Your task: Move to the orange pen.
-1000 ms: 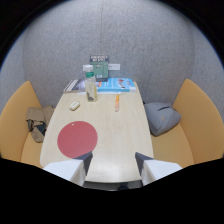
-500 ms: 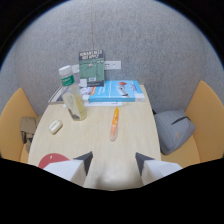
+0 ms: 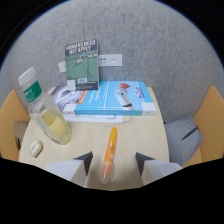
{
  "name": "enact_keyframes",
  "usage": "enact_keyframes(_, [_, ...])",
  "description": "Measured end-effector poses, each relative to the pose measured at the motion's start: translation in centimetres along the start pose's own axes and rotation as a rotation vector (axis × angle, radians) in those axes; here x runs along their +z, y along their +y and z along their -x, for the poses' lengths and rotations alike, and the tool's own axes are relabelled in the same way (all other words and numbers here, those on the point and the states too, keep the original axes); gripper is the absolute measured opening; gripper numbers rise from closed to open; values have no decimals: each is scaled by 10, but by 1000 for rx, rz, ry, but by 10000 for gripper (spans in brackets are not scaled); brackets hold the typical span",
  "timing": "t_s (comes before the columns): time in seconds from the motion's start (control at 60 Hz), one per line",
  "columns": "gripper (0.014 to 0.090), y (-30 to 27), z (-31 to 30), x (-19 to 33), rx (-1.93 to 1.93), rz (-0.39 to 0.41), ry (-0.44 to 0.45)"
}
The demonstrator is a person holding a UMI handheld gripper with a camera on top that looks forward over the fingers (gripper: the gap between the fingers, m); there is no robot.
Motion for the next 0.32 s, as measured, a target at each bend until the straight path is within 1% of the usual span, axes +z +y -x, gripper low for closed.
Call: enact_keyframes(0.317, [869,1,1,0,11,2,-4])
